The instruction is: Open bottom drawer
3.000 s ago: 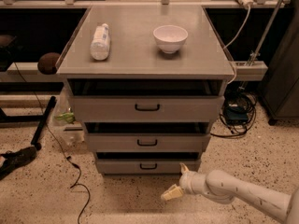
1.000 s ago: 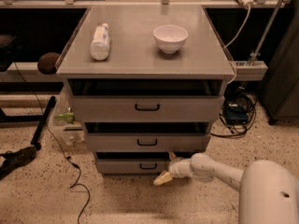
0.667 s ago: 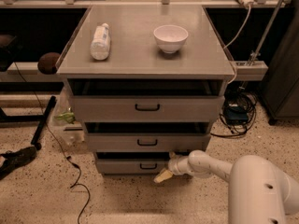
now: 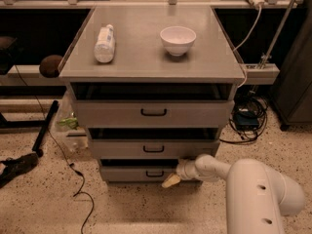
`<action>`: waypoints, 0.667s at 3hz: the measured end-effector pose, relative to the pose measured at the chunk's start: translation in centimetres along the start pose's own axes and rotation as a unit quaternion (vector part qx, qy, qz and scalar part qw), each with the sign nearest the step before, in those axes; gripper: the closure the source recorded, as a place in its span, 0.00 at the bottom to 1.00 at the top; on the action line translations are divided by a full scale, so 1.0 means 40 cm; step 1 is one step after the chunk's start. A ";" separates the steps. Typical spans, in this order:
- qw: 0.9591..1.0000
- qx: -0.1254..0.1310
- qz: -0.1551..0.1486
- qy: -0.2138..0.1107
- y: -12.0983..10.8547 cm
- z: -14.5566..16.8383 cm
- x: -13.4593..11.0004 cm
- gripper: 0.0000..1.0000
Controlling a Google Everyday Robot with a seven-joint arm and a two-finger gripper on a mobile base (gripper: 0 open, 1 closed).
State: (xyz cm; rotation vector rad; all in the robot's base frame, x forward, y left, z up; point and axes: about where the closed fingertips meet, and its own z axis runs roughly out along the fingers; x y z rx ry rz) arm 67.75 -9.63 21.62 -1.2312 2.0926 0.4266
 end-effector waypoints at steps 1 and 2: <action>1.000 0.000 0.016 0.018 -0.015 0.008 0.038 0.00; 0.999 0.001 0.030 0.032 -0.022 0.004 0.076 0.00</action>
Offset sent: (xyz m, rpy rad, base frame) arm -0.0038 -0.0430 -0.0294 -0.0517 0.0967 -0.0820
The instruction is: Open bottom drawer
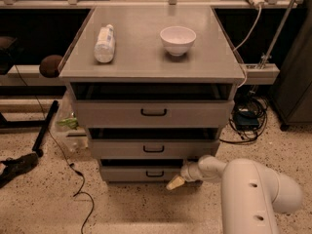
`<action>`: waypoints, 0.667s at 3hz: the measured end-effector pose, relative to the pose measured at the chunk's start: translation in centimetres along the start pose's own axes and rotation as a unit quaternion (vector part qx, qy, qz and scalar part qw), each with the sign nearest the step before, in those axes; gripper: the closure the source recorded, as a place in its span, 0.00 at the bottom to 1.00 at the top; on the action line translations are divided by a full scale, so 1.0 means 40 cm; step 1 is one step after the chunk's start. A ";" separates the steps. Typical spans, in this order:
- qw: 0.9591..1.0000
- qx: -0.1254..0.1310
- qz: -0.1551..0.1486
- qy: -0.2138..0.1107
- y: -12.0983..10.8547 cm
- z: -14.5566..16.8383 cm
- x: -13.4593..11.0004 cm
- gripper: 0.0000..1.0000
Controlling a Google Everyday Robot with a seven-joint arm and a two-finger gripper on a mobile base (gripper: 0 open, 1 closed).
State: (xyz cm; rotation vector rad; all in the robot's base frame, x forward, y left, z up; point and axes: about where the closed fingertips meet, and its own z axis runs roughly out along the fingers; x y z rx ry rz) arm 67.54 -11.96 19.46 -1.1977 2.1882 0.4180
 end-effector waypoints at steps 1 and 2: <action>1.000 -0.005 0.007 0.011 -0.001 0.001 0.029 0.00; 1.000 -0.014 0.010 0.020 0.002 0.008 0.053 0.12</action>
Offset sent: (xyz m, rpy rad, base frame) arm -0.0114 -0.0215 -0.0245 -0.0213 0.0820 0.0108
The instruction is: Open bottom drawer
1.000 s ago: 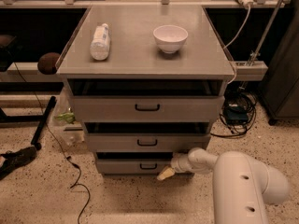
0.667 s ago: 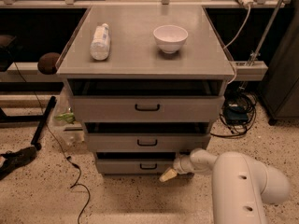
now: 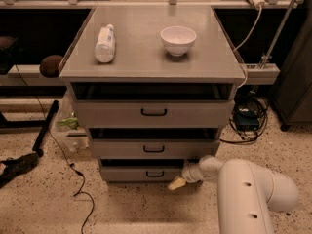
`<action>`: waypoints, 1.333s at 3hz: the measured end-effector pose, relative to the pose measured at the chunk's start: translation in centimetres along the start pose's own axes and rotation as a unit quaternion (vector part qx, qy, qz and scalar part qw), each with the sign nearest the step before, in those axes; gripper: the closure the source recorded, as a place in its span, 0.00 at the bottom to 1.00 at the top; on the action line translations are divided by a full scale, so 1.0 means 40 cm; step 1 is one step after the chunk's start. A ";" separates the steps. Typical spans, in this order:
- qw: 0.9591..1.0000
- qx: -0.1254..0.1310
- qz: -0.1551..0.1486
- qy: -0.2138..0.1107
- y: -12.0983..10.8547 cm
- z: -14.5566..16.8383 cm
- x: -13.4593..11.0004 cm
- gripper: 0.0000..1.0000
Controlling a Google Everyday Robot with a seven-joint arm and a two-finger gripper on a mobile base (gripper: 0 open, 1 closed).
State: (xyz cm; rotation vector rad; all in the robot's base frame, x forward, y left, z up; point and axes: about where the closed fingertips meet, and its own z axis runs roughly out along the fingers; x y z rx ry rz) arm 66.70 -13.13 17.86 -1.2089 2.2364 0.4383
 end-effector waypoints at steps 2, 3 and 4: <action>1.000 -0.002 0.002 0.001 0.001 -0.024 -0.009 0.59; 1.000 -0.002 0.002 0.001 -0.003 -0.037 -0.014 0.82; 1.000 -0.002 0.002 0.001 -0.010 -0.043 -0.009 1.00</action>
Offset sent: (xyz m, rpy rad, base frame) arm -0.0145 -0.0279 -0.0032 0.0140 0.0175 -0.0244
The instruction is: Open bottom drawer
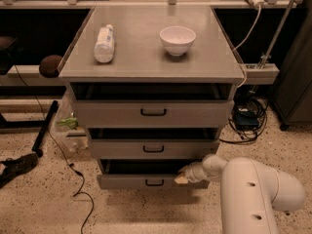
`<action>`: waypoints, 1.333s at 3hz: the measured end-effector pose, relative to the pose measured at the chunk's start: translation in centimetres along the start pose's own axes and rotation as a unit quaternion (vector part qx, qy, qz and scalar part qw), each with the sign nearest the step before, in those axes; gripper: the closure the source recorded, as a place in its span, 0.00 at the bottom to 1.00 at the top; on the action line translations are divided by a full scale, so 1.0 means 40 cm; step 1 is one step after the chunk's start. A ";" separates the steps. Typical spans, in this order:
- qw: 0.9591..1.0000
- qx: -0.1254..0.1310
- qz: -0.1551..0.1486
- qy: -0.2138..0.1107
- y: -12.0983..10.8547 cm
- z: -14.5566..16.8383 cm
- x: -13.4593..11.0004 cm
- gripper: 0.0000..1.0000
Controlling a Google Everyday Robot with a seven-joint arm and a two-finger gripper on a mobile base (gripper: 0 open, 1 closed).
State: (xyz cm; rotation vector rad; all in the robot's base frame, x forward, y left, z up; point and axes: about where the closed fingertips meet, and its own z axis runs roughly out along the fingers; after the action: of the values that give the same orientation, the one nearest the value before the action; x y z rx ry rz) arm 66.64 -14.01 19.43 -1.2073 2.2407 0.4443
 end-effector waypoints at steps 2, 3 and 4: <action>1.000 0.005 0.008 -0.015 0.022 -0.028 0.041 0.81; 1.000 0.005 0.008 -0.015 0.022 -0.028 0.041 0.58; 1.000 -0.006 0.006 -0.015 0.031 -0.021 0.047 0.34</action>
Offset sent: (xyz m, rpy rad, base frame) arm -0.0131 -0.0076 -0.0001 0.0175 -0.0132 -0.0114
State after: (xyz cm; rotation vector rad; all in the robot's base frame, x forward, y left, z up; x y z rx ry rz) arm 64.50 -14.98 18.99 -1.1866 2.2243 0.4775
